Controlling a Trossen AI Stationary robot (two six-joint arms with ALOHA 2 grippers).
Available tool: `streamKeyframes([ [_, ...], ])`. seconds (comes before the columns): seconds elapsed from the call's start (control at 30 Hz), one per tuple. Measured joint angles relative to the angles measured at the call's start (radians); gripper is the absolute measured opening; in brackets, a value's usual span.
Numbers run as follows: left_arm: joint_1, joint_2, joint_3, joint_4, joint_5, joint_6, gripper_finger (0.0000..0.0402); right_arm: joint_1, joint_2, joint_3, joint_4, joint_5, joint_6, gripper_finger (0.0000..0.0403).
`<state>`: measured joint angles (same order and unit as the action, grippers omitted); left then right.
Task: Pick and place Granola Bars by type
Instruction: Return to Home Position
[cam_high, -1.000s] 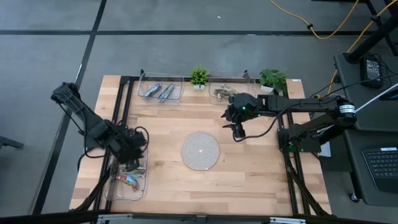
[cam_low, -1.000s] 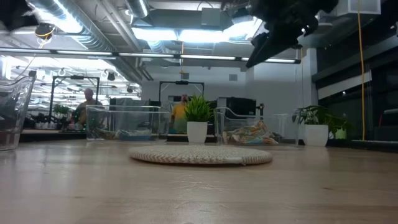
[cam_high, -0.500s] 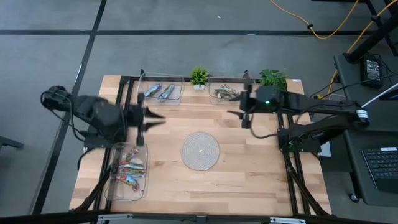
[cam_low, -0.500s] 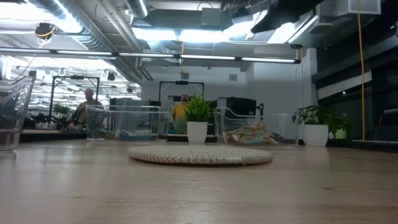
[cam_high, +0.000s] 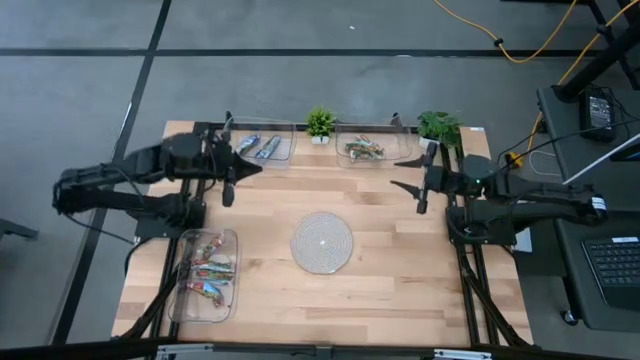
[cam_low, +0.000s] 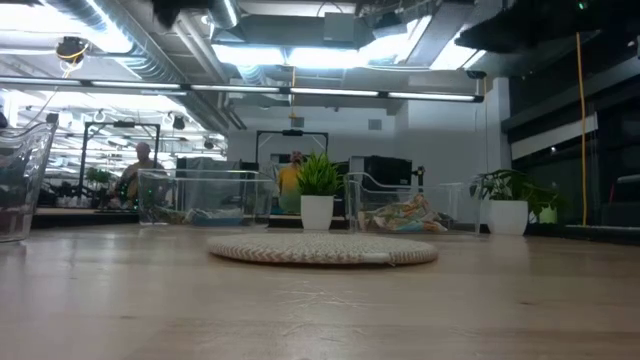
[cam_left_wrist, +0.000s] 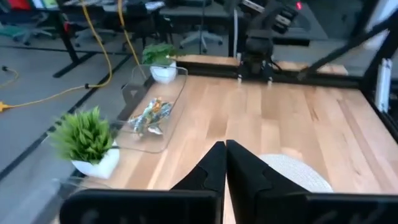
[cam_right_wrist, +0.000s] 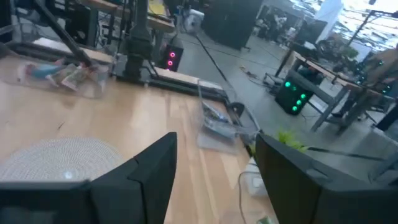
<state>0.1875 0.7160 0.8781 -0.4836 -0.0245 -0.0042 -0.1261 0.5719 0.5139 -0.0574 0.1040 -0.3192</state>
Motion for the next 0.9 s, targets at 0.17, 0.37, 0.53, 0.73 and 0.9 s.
streamKeyframes([
  [0.17, 0.039, -0.168, -0.337, 0.289, 0.036, -0.083, 0.0004, 0.000, -0.045, -0.064, 0.051, -0.056, 0.000, 0.0219],
  [0.37, 0.045, -0.423, -0.628, 0.481, -0.032, -0.174, 0.0004, 0.001, -0.045, -0.066, 0.048, -0.073, -0.004, 0.0219],
  [0.53, 0.045, -0.643, -0.705, 0.428, -0.068, -0.169, 0.0004, 0.001, -0.045, -0.066, 0.042, -0.076, 0.000, 0.0219],
  [0.73, 0.043, -0.701, -0.806, 0.444, -0.104, -0.213, 0.0005, 0.000, -0.041, -0.066, 0.011, -0.074, 0.000, 0.0219],
  [0.9, 0.043, -0.700, -0.870, 0.543, -0.042, -0.197, 0.0004, 0.000, -0.030, -0.066, 0.014, -0.074, 0.000, 0.0219],
])
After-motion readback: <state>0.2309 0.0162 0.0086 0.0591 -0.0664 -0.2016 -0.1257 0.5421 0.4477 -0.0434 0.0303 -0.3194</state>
